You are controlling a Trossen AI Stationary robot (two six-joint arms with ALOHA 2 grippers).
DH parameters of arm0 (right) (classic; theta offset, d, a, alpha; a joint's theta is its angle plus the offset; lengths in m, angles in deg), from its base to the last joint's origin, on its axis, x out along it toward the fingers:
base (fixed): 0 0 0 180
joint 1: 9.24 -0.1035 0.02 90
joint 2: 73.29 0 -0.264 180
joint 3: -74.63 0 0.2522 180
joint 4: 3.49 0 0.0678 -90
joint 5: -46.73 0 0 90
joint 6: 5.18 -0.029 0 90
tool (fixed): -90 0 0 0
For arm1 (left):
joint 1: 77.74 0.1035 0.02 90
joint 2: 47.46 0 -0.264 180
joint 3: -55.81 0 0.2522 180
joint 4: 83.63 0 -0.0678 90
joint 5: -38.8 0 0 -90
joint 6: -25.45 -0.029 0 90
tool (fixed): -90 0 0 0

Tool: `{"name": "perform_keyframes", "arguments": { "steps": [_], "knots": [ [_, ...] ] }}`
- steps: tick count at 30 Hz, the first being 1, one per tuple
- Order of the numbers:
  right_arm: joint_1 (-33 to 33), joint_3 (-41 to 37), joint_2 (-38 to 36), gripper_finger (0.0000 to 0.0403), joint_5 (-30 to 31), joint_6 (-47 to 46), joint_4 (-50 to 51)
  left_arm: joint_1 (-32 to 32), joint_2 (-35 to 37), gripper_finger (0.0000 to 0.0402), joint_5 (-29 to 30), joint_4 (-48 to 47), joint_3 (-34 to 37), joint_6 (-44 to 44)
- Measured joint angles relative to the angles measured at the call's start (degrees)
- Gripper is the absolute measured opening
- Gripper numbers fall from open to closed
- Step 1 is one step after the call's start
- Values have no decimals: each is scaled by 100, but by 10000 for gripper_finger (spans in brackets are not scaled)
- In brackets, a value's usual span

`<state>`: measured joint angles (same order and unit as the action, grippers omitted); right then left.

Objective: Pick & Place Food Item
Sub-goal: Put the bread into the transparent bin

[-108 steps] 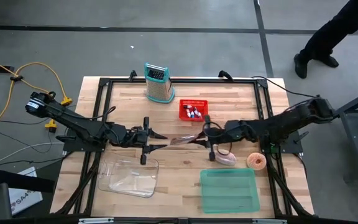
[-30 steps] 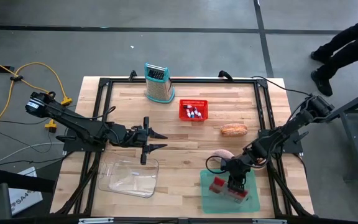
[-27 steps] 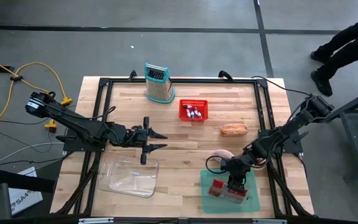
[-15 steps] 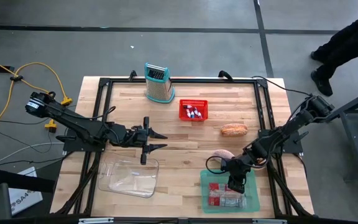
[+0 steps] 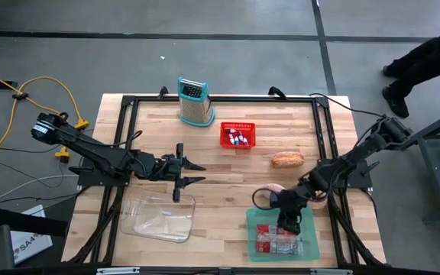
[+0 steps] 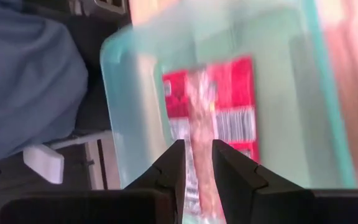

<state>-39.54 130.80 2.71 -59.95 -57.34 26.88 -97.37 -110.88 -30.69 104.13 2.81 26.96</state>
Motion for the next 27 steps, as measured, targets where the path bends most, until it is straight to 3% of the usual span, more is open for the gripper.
{"name": "perform_keyframes", "arguments": {
  "steps": [13, 27],
  "knots": [
    [1262, -2, -1001, 68, -8, 1363, -38, 1, 0, 124, 2, 0, 0, 67],
    [2293, -2, -1382, 68, 24, 2391, 22, 1, 84, 124, 402, -28, 0, 29]
  ]
}}
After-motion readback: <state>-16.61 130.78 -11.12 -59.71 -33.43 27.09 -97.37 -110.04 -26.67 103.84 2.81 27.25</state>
